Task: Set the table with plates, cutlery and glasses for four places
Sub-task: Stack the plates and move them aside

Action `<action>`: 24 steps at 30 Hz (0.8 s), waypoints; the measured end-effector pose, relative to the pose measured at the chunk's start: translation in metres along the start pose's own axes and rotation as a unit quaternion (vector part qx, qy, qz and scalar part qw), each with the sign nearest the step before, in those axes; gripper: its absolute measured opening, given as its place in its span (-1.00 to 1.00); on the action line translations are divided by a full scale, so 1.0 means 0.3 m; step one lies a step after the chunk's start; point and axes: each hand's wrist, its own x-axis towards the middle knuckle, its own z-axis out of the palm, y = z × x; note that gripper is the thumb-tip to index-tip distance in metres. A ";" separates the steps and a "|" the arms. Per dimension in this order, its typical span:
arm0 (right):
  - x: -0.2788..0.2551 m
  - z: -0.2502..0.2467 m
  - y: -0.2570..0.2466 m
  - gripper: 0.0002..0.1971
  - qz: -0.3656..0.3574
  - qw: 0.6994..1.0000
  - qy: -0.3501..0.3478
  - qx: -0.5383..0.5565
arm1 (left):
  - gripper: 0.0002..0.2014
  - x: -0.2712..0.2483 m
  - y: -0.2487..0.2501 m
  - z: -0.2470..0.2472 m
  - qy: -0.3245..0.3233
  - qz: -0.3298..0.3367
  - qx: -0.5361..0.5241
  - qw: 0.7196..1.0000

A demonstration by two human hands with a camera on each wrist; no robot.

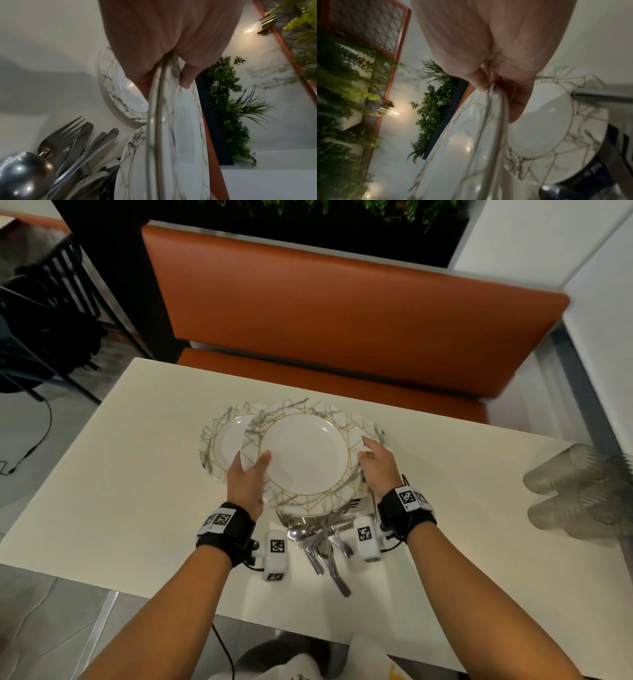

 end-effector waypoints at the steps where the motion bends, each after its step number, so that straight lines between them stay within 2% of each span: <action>1: 0.016 -0.015 -0.007 -0.60 -0.007 1.000 -0.022 -0.006 | -0.17 0.004 -0.003 0.007 0.033 0.011 0.001 0.999; 2: 0.041 -0.031 -0.010 -0.63 -0.013 0.999 -0.029 -0.019 | -0.14 0.012 -0.002 0.006 0.067 0.020 -0.002 0.998; 4: 0.110 -0.069 -0.016 -0.67 0.006 0.997 0.013 -0.070 | -0.10 0.025 0.003 -0.001 0.109 0.037 -0.014 0.993; 7: 0.224 -0.133 0.008 -0.54 0.108 0.975 0.053 -0.188 | -0.09 0.036 0.017 -0.027 0.135 0.080 -0.001 0.988; 9: 0.273 -0.164 0.037 -0.44 0.178 0.953 0.036 -0.242 | -0.29 0.023 0.028 -0.033 0.147 0.108 0.005 0.983; 10: 0.294 -0.176 0.056 -0.46 0.193 0.949 0.020 -0.247 | -0.41 0.003 0.042 -0.026 0.155 0.120 0.007 0.981; 12: 0.323 -0.185 0.077 -0.67 0.203 0.951 -0.013 -0.233 | -0.56 -0.029 0.057 -0.012 0.165 0.132 -0.003 0.977; 13: 0.341 -0.189 0.088 -0.73 0.206 0.951 -0.021 -0.228 | -0.60 -0.039 0.060 -0.005 0.172 0.134 -0.008 0.976; 16: 0.381 -0.200 0.107 -0.72 0.198 0.957 -0.025 -0.212 | -0.73 -0.067 0.063 0.015 0.192 0.139 -0.005 0.971; 18: 0.395 -0.207 0.112 -0.70 0.170 0.966 -0.021 -0.191 | -0.82 -0.078 0.056 0.025 0.199 0.147 -0.002 0.969; 21: 0.413 -0.228 0.099 -0.78 0.112 0.981 -0.018 -0.155 | -0.84 -0.081 0.041 0.033 0.194 0.156 -0.020 0.968; 24: 0.439 -0.249 0.083 -0.66 0.078 0.991 -0.010 -0.104 | -0.88 -0.084 0.034 0.059 0.188 0.152 -0.021 0.970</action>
